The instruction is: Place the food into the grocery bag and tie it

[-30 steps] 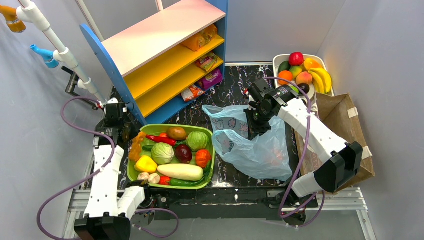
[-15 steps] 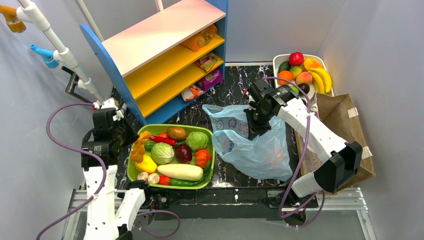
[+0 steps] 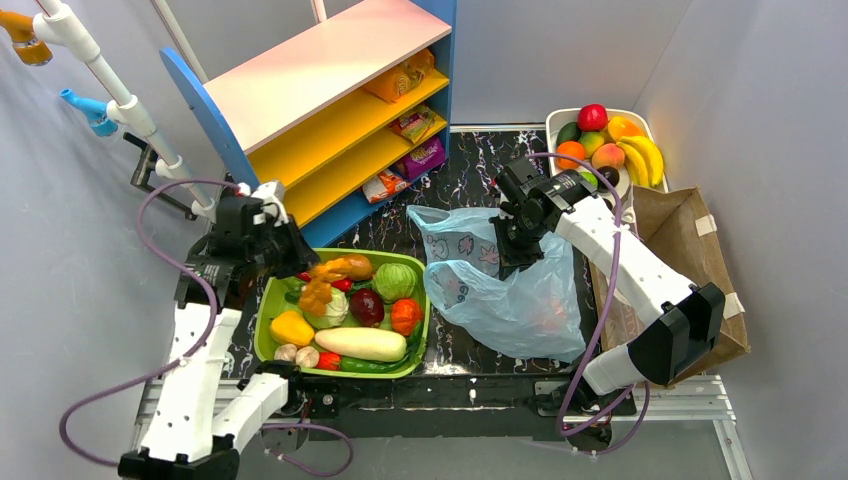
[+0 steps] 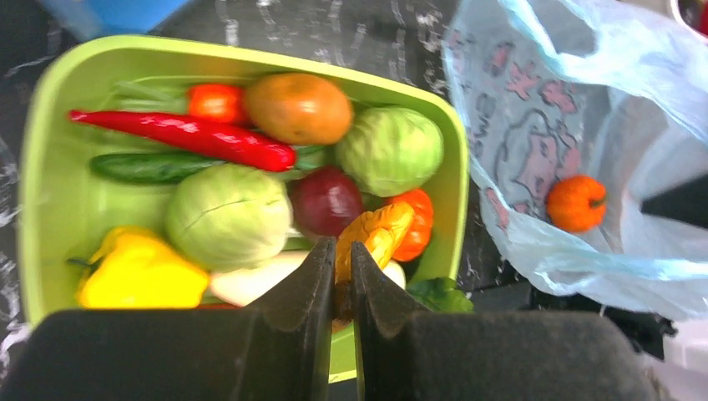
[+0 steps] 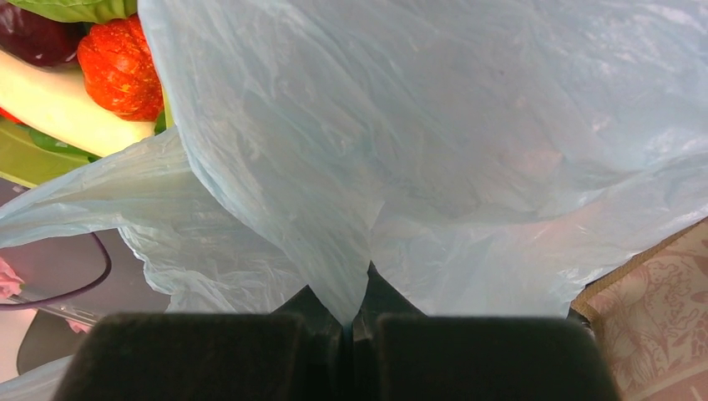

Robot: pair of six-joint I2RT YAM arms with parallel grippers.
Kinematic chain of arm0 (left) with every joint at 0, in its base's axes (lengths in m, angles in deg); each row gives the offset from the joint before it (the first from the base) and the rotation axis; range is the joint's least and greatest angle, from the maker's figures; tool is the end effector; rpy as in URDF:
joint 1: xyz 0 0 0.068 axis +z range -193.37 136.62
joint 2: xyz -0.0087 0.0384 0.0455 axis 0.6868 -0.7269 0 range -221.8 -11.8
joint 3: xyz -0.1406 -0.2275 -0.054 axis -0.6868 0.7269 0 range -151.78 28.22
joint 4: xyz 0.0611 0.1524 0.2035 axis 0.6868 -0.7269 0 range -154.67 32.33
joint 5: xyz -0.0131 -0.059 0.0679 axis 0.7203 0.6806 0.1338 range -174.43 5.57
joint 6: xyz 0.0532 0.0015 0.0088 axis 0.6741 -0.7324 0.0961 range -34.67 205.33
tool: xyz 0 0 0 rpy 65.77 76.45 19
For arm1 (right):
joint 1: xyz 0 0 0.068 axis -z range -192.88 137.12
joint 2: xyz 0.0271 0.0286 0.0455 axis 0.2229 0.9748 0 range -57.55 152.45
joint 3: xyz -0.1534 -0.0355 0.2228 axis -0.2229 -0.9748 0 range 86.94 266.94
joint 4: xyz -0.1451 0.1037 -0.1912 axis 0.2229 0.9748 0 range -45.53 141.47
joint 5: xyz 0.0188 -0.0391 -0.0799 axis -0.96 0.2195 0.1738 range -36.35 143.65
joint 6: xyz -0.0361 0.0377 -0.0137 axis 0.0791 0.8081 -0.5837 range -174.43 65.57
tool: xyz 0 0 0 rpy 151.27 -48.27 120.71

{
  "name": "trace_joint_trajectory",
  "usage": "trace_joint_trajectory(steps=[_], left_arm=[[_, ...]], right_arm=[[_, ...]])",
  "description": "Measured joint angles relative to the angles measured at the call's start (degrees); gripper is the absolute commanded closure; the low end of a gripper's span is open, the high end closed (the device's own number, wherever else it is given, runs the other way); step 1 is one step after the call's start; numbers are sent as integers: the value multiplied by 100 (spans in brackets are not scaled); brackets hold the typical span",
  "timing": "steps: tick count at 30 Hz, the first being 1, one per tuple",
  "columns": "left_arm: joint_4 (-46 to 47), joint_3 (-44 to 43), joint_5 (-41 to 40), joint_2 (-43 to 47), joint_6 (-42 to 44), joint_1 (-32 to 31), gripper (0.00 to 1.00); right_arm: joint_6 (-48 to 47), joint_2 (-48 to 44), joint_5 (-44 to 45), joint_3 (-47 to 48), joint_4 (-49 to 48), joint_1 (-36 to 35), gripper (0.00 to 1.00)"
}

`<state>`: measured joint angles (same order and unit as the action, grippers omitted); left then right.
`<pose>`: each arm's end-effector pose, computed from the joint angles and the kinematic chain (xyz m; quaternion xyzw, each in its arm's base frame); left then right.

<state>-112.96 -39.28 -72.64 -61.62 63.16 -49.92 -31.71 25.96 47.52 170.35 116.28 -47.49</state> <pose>0.1493 -0.0245 0.3803 -0.0764 0.8904 -0.1982 0.4026 0.2195 0.1561 0.3315 -0.1105 0.9800 0.1217 0.1125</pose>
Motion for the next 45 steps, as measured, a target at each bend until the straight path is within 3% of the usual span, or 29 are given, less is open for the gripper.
trace_joint_trajectory(steps=[6, 16, 31, 45], left_arm=[[656, -90, -55, -660, -391, -1408, 100], [1714, -796, 0, -2463, -734, -2647, 100], [2682, -2323, 726, -4758, -1231, -3440, 100], [3541, -2500, 1499, -5392, -2216, -3633, 100]], right_arm=[[35, -11, 31, -76, -2, 0, 99], [59, -103, 118, -81, -4, 0, 99], [-22, -256, 149, -76, -26, 85, 99], [-20, -433, 151, -70, -131, 199, 99]])
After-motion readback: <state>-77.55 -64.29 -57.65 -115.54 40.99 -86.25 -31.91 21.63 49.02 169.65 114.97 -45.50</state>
